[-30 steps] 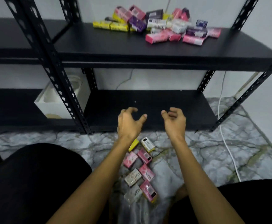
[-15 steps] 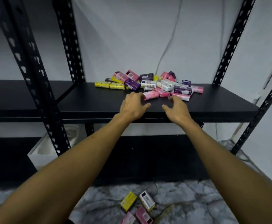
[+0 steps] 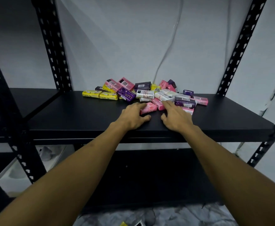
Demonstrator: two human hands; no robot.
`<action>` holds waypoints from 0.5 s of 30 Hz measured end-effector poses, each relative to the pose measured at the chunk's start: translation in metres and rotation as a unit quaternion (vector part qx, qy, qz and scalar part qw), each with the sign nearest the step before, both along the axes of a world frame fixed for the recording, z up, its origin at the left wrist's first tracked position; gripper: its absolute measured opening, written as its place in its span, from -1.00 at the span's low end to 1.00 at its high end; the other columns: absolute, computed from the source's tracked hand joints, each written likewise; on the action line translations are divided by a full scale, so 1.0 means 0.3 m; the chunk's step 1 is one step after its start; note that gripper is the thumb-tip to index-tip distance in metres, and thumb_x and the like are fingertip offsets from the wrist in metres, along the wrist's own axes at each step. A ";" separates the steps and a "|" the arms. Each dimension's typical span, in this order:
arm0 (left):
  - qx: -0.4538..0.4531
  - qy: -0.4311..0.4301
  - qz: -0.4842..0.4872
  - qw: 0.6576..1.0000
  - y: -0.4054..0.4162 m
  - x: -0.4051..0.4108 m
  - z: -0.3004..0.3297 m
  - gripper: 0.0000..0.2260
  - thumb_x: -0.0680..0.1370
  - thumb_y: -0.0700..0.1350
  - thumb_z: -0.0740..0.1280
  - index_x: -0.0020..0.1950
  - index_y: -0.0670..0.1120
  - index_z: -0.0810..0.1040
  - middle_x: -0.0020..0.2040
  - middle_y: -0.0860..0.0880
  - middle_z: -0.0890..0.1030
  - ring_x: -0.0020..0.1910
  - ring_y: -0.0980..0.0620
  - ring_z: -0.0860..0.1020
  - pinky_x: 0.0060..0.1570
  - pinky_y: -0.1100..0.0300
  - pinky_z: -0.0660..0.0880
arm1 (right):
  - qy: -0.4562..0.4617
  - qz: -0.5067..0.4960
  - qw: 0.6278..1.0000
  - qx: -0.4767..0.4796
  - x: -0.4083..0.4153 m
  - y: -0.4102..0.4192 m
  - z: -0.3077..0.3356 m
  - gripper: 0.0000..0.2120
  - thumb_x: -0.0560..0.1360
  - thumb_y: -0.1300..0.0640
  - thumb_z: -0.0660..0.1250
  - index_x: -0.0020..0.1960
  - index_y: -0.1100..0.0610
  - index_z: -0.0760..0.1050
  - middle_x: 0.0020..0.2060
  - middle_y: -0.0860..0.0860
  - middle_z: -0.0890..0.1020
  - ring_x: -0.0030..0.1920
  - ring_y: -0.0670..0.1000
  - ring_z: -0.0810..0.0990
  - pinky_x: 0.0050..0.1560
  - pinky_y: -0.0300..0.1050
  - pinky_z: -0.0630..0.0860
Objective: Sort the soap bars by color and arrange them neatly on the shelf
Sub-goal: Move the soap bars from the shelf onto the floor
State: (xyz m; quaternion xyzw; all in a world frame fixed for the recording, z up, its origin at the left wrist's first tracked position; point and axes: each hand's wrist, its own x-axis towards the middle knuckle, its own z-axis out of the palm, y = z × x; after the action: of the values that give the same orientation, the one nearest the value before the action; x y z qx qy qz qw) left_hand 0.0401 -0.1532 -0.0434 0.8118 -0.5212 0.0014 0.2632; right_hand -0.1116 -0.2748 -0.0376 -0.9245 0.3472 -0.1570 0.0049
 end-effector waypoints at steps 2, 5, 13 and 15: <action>-0.040 -0.002 0.017 0.999 0.006 -0.008 -0.005 -0.48 0.52 0.15 0.41 0.44 0.02 0.47 0.35 -0.07 0.52 0.26 -0.07 0.52 0.29 -0.08 0.47 | 0.001 0.003 1.000 -0.015 0.009 -0.006 -0.006 -0.47 0.60 0.01 0.13 0.56 0.01 0.18 0.55 -0.05 0.23 0.41 0.16 0.35 0.14 0.10 0.42; -0.080 -0.009 0.052 0.995 0.033 -0.024 -0.009 -0.61 0.54 0.09 0.41 0.33 0.00 0.56 0.23 -0.08 0.55 0.14 -0.07 0.55 0.17 -0.04 0.52 | -0.067 0.030 0.997 -0.029 0.002 0.004 -0.023 -0.65 0.57 0.06 0.19 0.34 0.10 0.43 0.33 0.00 0.46 0.27 0.11 0.36 0.01 0.02 0.40; -0.154 0.138 0.059 0.977 0.097 -0.024 0.021 -0.73 0.42 -0.02 0.54 0.07 -0.05 0.64 0.11 -0.01 0.60 0.09 0.04 0.55 0.07 0.19 0.50 | -0.362 0.031 0.919 0.154 -0.042 0.007 -0.014 -0.74 0.38 -0.04 0.54 -0.17 0.05 0.50 -0.14 0.00 0.55 -0.03 0.06 0.51 0.00 0.08 0.56; -0.165 0.174 0.051 0.969 0.104 -0.030 0.029 -0.73 0.40 0.04 0.55 0.01 -0.03 0.64 -0.02 0.06 0.61 -0.01 0.12 0.55 -0.05 0.25 0.49 | -0.332 0.027 0.926 0.179 -0.042 -0.010 -0.010 -0.67 0.39 -0.11 0.54 0.04 0.04 0.59 0.05 0.01 0.52 0.15 0.05 0.48 0.19 0.03 0.51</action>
State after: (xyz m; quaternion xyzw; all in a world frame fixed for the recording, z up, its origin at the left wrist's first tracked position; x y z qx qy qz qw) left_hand 0.0310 -0.1221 -0.0346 0.7702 -0.4177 -0.0406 0.4803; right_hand -0.1241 -0.2780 -0.0404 -0.8119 0.3233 -0.3905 0.2894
